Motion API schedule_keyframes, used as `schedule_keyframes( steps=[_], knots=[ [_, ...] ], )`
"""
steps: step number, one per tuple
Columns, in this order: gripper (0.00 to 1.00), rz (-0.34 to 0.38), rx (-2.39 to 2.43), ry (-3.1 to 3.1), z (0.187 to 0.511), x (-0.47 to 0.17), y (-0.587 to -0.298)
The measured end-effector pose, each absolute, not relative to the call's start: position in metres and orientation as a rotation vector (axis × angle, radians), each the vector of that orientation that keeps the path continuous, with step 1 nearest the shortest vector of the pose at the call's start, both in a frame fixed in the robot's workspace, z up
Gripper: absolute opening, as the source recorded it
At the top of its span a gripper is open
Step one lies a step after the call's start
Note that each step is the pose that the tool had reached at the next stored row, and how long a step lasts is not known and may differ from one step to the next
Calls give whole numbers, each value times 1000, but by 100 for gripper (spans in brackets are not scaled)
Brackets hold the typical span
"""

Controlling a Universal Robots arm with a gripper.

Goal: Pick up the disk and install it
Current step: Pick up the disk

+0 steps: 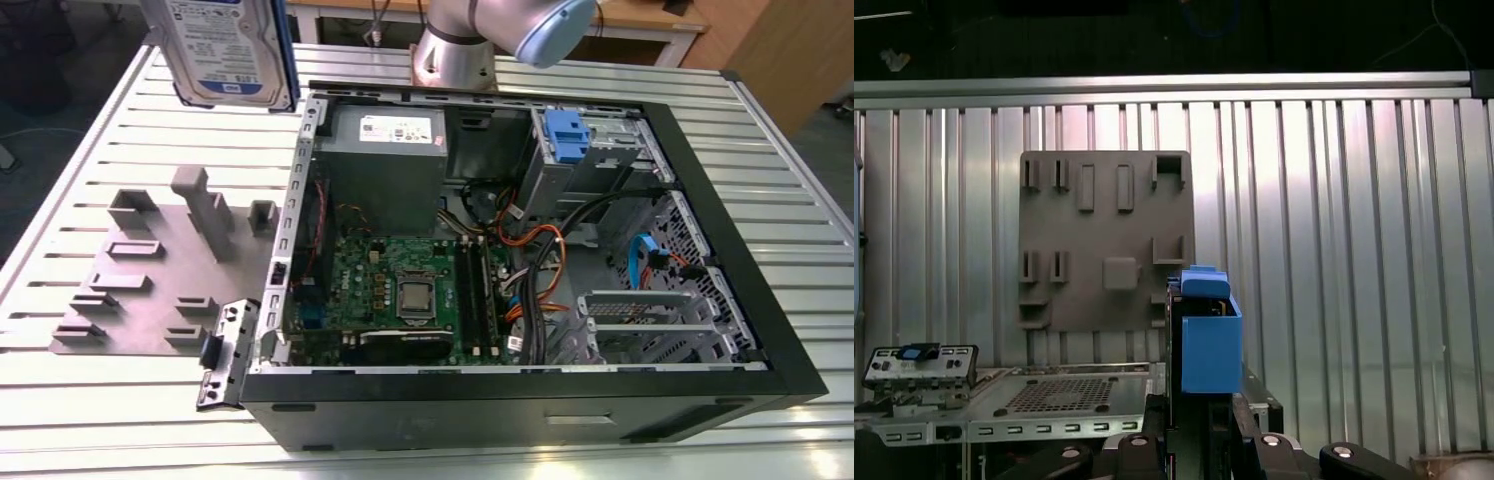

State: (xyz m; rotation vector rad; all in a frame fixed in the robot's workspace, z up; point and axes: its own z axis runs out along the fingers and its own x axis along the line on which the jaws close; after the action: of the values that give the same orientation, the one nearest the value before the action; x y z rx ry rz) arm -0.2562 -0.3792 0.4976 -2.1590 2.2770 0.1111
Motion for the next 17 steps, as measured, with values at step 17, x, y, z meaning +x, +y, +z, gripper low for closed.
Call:
schedule_keyframes(
  steps=[17],
  knots=[
    [35, 111, -2159, 2277, 497, -224, -379]
  ],
)
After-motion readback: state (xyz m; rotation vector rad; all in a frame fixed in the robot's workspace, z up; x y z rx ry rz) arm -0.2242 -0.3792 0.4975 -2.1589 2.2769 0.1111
